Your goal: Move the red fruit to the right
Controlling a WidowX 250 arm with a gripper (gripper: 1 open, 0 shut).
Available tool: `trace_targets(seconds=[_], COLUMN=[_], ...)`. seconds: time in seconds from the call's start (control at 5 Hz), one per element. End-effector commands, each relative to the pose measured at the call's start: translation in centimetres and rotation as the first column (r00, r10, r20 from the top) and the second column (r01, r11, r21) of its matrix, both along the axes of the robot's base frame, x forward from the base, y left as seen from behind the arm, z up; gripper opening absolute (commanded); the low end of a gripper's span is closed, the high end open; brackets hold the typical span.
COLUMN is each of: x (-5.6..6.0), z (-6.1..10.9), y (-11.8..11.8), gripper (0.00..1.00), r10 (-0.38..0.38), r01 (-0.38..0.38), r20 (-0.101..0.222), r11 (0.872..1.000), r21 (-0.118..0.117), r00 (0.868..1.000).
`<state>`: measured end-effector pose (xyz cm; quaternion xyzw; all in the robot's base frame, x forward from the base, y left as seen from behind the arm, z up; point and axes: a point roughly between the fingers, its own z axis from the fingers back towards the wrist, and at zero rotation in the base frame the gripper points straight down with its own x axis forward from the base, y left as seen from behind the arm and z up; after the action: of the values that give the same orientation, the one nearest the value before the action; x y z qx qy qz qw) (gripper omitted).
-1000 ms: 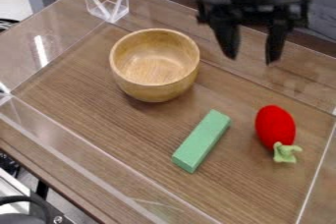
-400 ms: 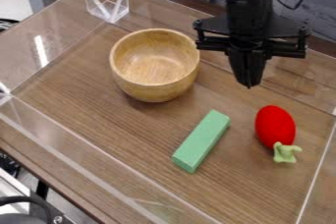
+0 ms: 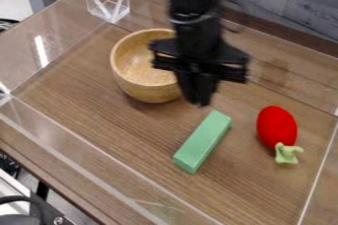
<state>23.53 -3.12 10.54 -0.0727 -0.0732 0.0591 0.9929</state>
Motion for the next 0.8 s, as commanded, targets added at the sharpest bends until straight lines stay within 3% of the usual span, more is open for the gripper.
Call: trace_targets(seconds=[0.0,0.2,0.4,0.6], x=[-1.4,-3.1,-3.9,-3.8], z=[0.2,-0.4,-1.1,-1.6], y=[3.3,6.0,7.1,7.1], gripper=[1.0,1.0,1.0,1.0], r10=[-0.055,-0.091,-0.053,0.003], r01=[0.054,0.09,0.052,-0.003], r20=[0.028,0.027,0.017,0.006], r11=[0.998,0.996,0.998,1.0], r21=[0.016,0.025,0.027,0.028], r00=[0.998,0.996,0.998,1.0])
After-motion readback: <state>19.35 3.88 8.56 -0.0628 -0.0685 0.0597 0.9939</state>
